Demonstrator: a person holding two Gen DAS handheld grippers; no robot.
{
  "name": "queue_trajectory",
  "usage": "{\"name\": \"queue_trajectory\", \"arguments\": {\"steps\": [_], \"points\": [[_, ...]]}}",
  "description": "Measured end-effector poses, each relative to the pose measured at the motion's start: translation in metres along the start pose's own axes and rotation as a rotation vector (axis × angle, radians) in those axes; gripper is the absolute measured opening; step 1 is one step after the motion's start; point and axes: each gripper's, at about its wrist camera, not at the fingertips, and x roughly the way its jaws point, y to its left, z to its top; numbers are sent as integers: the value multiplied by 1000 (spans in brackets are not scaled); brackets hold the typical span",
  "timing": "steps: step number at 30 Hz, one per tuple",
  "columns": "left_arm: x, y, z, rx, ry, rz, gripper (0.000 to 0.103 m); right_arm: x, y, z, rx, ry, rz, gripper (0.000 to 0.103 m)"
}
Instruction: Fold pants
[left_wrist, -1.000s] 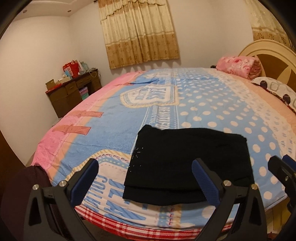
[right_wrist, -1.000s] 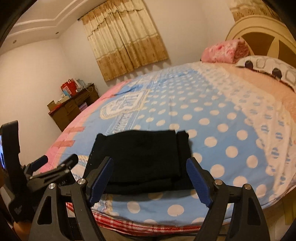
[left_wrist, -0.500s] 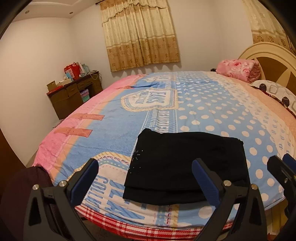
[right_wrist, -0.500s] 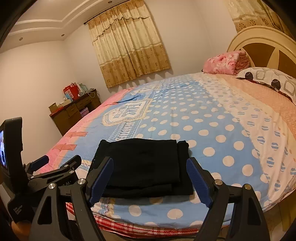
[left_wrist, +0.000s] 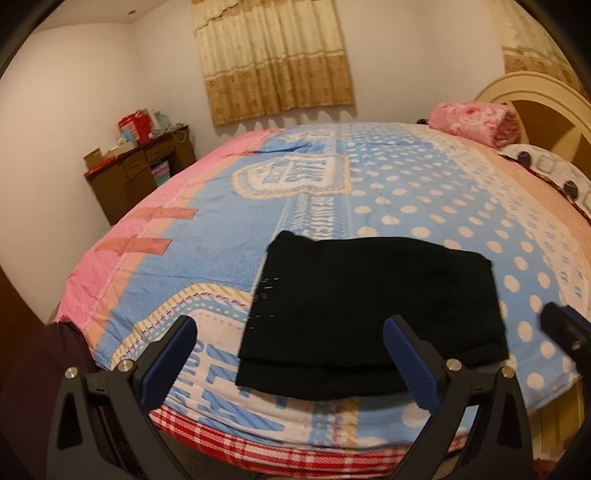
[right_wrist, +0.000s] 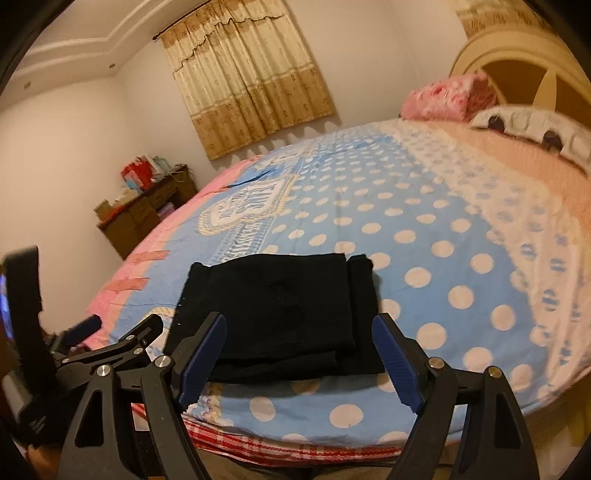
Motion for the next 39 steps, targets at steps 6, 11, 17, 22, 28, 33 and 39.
{"name": "queue_trajectory", "arguments": {"steps": [6,11,17,22,28,33,39], "points": [[54,40,6,-76,34,-32,103,32,-46,5,12,-42,13,82],[115,46,15,-66,139,-86,103,87,-66,15,98,52,50,82],[152,60,-2,-201,238,-152,103,121,-40,-4,-18,138,14,82],[153,65,-15,-272,227,-222,101,123,-39,-7,-57,153,19,81],[131,41,-7,-141,184,-339,25,125,-13,0,-234,205,48,37],[120,57,16,-213,135,-377,19,114,13,34,-273,153,139,36],[99,104,74,-295,-34,-307,15,128,74,102,-409,91,244,35]]}}
